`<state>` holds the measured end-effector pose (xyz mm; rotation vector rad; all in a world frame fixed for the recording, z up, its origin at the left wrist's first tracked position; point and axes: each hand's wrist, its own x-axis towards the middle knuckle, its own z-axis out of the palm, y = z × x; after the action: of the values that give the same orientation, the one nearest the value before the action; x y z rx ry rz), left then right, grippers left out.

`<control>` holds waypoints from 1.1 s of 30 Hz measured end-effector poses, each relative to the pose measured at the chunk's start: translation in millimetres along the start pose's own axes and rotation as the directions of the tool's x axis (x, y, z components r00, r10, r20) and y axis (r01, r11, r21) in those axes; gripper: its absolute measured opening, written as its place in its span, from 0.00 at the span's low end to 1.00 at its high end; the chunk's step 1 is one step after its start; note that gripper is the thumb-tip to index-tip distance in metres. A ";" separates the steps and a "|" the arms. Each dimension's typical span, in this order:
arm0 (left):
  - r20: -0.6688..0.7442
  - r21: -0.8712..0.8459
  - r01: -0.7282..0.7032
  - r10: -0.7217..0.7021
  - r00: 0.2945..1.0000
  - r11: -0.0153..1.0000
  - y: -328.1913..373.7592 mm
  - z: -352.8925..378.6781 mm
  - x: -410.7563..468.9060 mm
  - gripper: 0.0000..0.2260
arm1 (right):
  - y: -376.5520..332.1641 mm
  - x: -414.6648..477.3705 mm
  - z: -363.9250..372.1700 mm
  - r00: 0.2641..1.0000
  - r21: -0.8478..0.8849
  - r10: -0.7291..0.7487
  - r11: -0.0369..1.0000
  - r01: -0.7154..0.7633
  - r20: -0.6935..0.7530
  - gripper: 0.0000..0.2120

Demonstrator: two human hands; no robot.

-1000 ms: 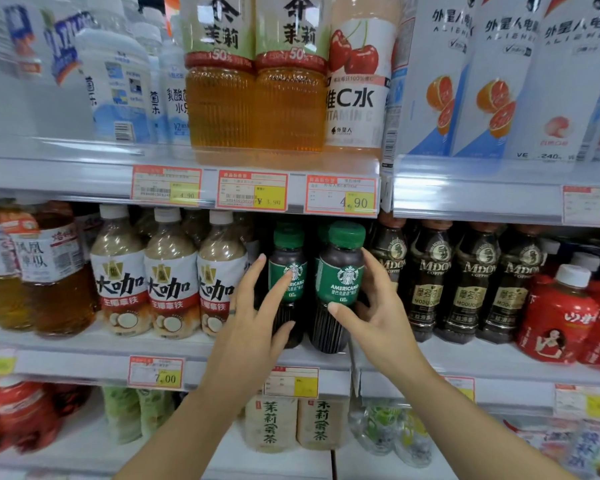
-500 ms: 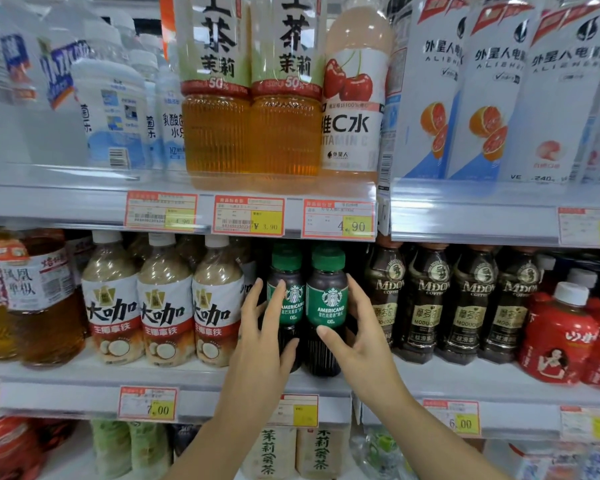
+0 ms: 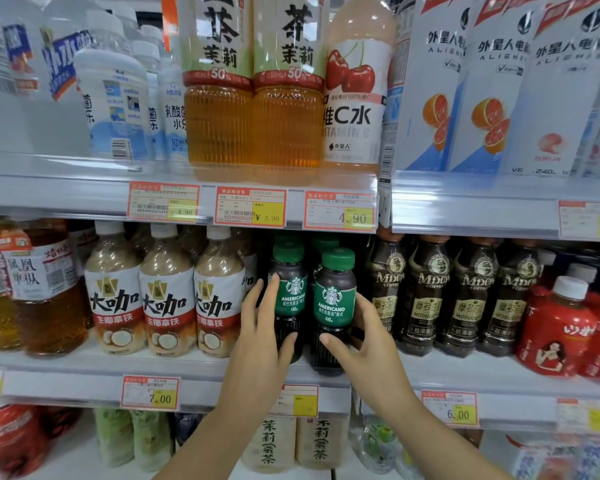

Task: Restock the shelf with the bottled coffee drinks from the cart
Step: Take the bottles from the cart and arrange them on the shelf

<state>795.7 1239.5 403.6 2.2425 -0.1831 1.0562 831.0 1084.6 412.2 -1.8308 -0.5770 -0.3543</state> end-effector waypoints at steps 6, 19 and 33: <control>0.070 -0.112 0.085 -0.077 0.995 0.990 -2.2 2.6 2.2 0.40 | -1.6 2.6 3.8 0.997 -0.036 -0.017 0.999 0.020 0.074 0.32; 0.221 -0.270 0.259 -0.202 0.954 0.927 -3.4 2.6 18.4 0.44 | -5.2 10.7 10.9 0.987 0.038 0.025 0.999 -0.032 0.161 0.32; 0.351 -0.376 0.324 -0.190 0.917 0.868 -20.2 -1.0 36.1 0.42 | -7.5 12.2 17.3 0.992 0.103 -0.007 0.995 -0.006 0.124 0.32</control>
<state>826.8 1260.9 420.5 1.9402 -0.2112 0.4629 836.4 1105.4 418.7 -1.7617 -0.6690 -0.2082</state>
